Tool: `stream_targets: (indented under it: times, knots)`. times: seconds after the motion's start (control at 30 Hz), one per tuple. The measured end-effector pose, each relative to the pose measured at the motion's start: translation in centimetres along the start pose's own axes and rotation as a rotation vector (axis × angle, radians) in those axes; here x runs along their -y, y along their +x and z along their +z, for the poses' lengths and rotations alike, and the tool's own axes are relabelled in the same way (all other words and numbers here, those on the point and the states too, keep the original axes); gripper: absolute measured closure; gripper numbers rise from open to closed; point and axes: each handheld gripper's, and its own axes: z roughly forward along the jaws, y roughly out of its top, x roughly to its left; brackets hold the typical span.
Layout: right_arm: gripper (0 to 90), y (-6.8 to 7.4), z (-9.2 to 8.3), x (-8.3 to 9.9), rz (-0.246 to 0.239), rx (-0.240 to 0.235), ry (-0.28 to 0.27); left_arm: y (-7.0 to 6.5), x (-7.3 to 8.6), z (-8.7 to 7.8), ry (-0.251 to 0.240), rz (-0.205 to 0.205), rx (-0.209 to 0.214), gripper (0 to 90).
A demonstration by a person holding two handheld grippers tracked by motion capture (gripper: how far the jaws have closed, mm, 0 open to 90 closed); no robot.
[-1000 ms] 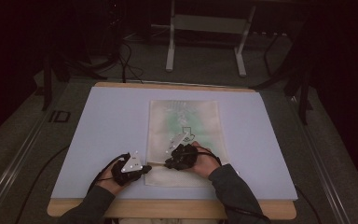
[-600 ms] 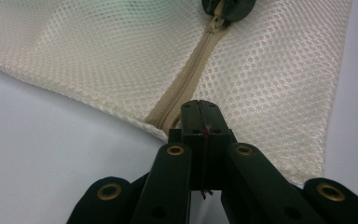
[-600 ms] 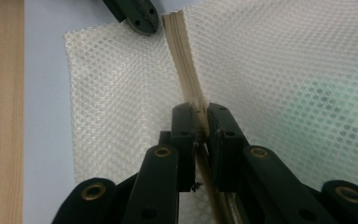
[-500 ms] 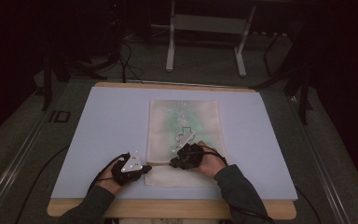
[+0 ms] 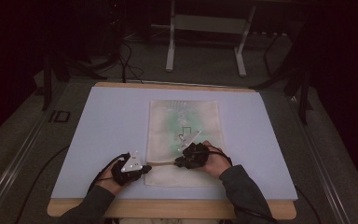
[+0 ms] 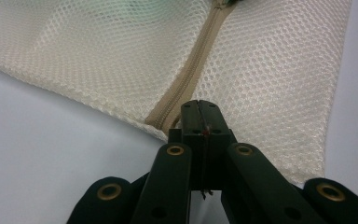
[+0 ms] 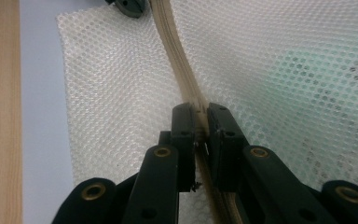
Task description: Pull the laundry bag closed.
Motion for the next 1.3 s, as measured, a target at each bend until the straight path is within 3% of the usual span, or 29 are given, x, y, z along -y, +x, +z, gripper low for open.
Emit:
stream_targets:
  times: [1.3]
  knots:
    - [82.0, -1.1, -2.7, 2.8, 0.051, 0.03, 0.012, 0.1, 0.0, 0.0, 0.0, -0.005, 0.005, 89.6]
